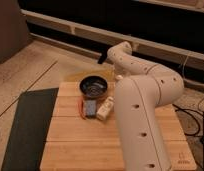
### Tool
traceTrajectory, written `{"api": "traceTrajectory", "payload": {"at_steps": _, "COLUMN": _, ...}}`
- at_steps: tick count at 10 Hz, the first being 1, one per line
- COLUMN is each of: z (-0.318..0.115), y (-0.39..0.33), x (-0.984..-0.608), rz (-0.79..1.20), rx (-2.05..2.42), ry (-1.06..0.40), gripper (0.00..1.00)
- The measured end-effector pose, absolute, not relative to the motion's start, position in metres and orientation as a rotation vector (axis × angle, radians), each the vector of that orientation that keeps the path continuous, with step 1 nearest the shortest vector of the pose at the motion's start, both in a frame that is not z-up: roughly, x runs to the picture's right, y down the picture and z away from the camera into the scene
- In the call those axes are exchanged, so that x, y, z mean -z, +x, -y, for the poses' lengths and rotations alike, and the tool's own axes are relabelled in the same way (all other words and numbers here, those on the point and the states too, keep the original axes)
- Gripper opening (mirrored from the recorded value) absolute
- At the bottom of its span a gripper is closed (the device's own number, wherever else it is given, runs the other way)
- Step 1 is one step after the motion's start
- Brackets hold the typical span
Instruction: Place the ceramic cup over the eraser
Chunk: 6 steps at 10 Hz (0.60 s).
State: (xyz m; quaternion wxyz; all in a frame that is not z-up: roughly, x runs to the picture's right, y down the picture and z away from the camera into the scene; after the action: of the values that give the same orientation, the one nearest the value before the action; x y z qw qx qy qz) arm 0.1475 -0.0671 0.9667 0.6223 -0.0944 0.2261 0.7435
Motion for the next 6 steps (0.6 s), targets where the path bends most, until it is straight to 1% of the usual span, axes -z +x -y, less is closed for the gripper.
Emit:
{"api": "traceTrajectory", "payload": {"at_steps": 1, "z": 0.0664, "y": 0.1468, "x": -0.9669, "rz": -0.519, "rx": -1.707, "ry": -0.221, "gripper": 0.59}}
{"api": "traceTrajectory", "payload": {"at_steps": 3, "z": 0.0654, "y": 0.1461, "x": -0.9666, "rz": -0.52, "rx": -1.706, "ry": -0.227, "gripper": 0.77}}
{"api": "traceTrajectory", "payload": {"at_steps": 4, "z": 0.0654, "y": 0.1459, "x": -0.9665, "rz": -0.52, "rx": -1.705, "ry": -0.229, "gripper": 0.8}}
{"api": "traceTrajectory", "payload": {"at_steps": 6, "z": 0.0645, "y": 0.1461, "x": -0.9668, "rz": -0.522, "rx": -1.703, "ry": -0.231, "gripper": 0.8}}
